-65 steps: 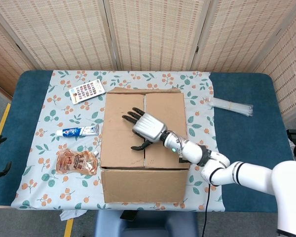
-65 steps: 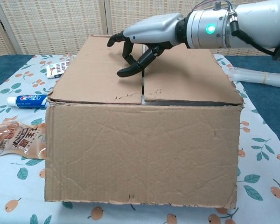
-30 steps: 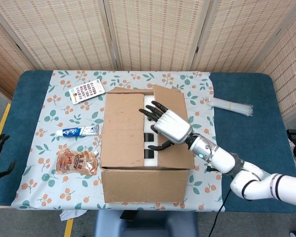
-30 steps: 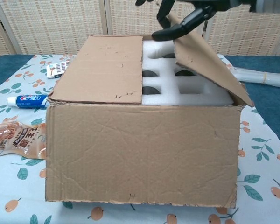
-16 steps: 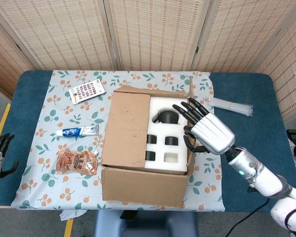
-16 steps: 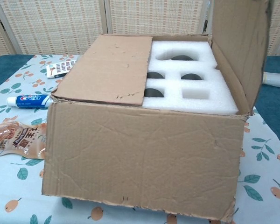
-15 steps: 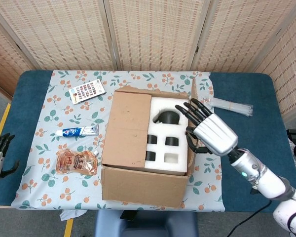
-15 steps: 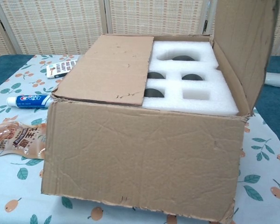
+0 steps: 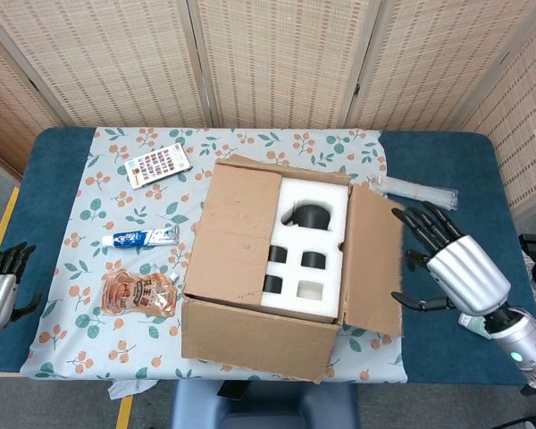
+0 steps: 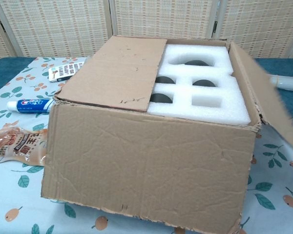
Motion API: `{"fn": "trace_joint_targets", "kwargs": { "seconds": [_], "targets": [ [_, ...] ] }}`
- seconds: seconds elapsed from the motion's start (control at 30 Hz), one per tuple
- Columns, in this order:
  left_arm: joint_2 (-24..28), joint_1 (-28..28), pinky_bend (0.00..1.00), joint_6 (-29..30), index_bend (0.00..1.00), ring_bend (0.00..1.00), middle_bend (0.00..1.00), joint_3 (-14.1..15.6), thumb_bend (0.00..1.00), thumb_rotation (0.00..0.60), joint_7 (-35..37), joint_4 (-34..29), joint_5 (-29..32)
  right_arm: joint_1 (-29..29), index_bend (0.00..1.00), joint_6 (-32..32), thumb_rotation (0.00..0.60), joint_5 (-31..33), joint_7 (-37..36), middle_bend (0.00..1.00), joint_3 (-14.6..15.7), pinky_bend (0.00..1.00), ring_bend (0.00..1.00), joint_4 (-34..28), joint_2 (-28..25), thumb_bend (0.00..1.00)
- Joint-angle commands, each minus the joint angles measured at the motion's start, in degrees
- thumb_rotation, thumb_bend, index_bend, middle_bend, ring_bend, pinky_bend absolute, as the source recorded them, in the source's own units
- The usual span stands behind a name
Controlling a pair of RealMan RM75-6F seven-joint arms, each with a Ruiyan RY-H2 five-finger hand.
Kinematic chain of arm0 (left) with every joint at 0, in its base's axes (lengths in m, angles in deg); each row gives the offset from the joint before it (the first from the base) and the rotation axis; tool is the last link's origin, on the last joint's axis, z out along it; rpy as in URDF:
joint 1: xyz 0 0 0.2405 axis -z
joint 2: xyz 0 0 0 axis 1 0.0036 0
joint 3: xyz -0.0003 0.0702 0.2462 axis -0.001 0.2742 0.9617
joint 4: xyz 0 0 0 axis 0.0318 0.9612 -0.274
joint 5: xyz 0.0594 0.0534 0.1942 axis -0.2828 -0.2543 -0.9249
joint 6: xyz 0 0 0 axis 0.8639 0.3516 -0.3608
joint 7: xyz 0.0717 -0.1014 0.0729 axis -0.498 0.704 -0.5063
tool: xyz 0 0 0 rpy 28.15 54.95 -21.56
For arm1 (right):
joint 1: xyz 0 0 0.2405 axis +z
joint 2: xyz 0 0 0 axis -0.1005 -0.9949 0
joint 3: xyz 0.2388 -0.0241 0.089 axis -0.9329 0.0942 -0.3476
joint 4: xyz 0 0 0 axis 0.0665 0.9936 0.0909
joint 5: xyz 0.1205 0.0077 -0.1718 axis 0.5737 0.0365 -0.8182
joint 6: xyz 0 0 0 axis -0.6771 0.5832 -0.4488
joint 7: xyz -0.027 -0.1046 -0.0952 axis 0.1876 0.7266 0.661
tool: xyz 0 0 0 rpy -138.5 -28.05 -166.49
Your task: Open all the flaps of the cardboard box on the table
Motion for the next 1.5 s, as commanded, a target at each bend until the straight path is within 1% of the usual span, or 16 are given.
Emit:
{"fn": "trace_joint_targets", "kwargs": {
  "seconds": [0.03,0.17,0.2,0.23,0.27,0.33,0.4,0.5,0.57,0.63,0.77,0.87,1.0,1.13,1.33,1.5],
  "targets": [
    [0.0,0.0,0.0,0.2,0.08,0.0,0.06,0.1,0.48,0.6,0.1,-0.2,-0.3,-2.1,0.57,1.5,0.156,-1.4,-1.2,0.03,1.1,0.0,0.01,2.5,1.3,0.34],
    [0.8,0.1,0.0,1.0,0.08,0.01,0.06,0.0,0.48,0.6,1.7,-1.2,-1.5,-4.5,0.52,4.1,0.155,-0.6,-2.9,0.01,0.8,0.0,0.01,6.5,4.4,0.34],
    [1.3,0.3,0.0,1.7,0.08,0.01,0.06,-0.2,0.48,0.6,1.9,-1.8,-2.2,-5.3,0.5,4.6,0.174,0.4,-3.7,0.01,0.6,0.0,0.01,8.0,5.5,0.34],
    [1.9,0.5,0.0,2.2,0.08,0.01,0.06,-0.4,0.48,0.6,1.8,-2.4,-3.0,-5.8,0.48,4.9,0.239,1.3,-4.3,0.0,0.4,0.0,0.0,8.9,6.1,0.34],
    [2.5,0.8,0.0,2.8,0.08,0.01,0.06,-0.5,0.48,0.6,1.5,-3.1,-3.9,-6.3,0.45,4.8,0.334,2.6,-4.7,0.0,0.1,0.0,0.0,9.8,6.5,0.34],
    [4.6,1.9,0.0,3.5,0.07,0.01,0.06,-0.6,0.48,0.6,0.8,-5.7,-6.2,-7.3,0.41,4.4,0.422,6.8,-5.4,0.0,-1.1,0.0,0.0,10.8,7.2,0.34],
    [7.5,3.3,0.0,3.0,0.08,0.01,0.06,-0.6,0.48,0.6,-0.6,-9.5,-8.6,-8.1,0.39,4.3,0.434,10.2,-6.5,0.0,-2.3,0.0,0.0,12.1,8.9,0.34],
    [11.4,5.8,0.0,1.6,0.1,0.01,0.06,-0.7,0.48,0.6,-3.0,-15.4,-11.8,-9.0,0.37,3.0,0.461,12.4,-9.1,0.0,-2.5,0.0,0.0,13.9,10.7,0.34],
    [13.3,7.4,0.0,0.7,0.15,0.02,0.06,-1.1,0.48,0.6,-5.2,-18.7,-13.5,-9.9,0.36,2.1,0.538,14.2,-10.1,0.0,-2.5,0.0,0.0,13.8,10.8,0.34],
    [13.8,8.8,0.0,0.0,0.2,0.02,0.06,-1.6,0.48,0.6,-8.0,-20.6,-14.5,-10.8,0.34,2.1,0.588,15.7,-10.0,0.0,-2.9,0.0,0.0,12.8,10.8,0.34],
    [13.6,12.1,0.0,-3.4,0.19,0.02,0.06,-2.0,0.48,0.6,-10.1,-24.0,-15.6,-12.6,0.3,3.8,0.6,17.0,-9.6,0.0,-3.7,0.0,0.0,12.4,11.4,0.34],
    [12.8,14.7,0.0,-5.5,0.26,0.0,0.05,-2.3,0.48,0.6,-11.1,-25.8,-17.2,-13.5,0.28,4.6,0.6,16.9,-11.3,0.0,-4.1,0.0,0.0,12.0,10.6,0.34],
    [9.9,18.4,0.0,-7.0,0.33,0.0,0.03,-3.8,0.5,0.6,-15.0,-26.5,-19.2,-15.0,0.28,6.1,0.6,15.7,-17.3,0.0,-4.4,0.0,0.0,12.5,9.2,0.34],
    [6.9,22.7,0.0,-10.2,0.39,0.0,0.02,-5.2,0.66,0.6,-15.3,-26.5,-19.4,-16.1,0.28,7.7,0.6,14.6,-21.0,0.0,-4.8,0.0,0.0,13.3,8.3,0.34],
    [1.7,29.7,0.0,-15.6,0.47,0.0,0.0,-6.9,0.93,0.6,-10.4,-21.9,-18.5,-18.0,0.28,10.2,0.6,14.3,-26.9,0.0,-5.7,0.0,0.0,14.7,7.5,0.34],
    [0.0,34.8,0.0,-20.7,0.47,0.0,0.0,-7.4,1.0,0.6,-9.3,-18.8,-17.4,-18.4,0.28,9.3,0.6,14.9,-31.0,0.0,-6.3,0.0,0.0,16.5,7.2,0.34]
  ]
}}
